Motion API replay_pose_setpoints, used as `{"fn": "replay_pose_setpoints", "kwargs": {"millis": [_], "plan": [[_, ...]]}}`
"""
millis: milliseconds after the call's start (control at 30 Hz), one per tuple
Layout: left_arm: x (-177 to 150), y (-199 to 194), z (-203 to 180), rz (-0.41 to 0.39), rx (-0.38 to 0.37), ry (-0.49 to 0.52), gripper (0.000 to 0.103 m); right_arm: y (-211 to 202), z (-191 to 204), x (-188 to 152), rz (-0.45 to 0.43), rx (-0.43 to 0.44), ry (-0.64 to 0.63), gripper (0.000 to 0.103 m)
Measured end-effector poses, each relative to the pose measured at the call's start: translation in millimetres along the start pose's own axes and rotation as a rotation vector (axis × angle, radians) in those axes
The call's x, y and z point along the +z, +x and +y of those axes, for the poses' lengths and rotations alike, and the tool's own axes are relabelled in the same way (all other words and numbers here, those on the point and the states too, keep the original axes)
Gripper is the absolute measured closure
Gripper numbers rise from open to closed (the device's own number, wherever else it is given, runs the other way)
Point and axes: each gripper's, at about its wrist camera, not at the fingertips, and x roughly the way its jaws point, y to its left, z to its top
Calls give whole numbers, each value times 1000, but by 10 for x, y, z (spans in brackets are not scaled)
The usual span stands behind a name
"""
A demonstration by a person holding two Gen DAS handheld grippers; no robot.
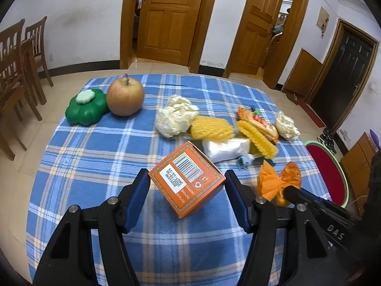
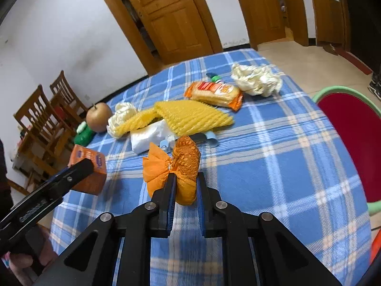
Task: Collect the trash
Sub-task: 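Carry both orange items over the red bucket and open both tools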
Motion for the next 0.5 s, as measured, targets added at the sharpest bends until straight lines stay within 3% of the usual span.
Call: {"fn": "replay_pose_setpoints", "kwargs": {"millis": [500], "plan": [[-20,-105,-739,9,-93,122,38,-851,-625,-86,-164,-42,136,88]]}}
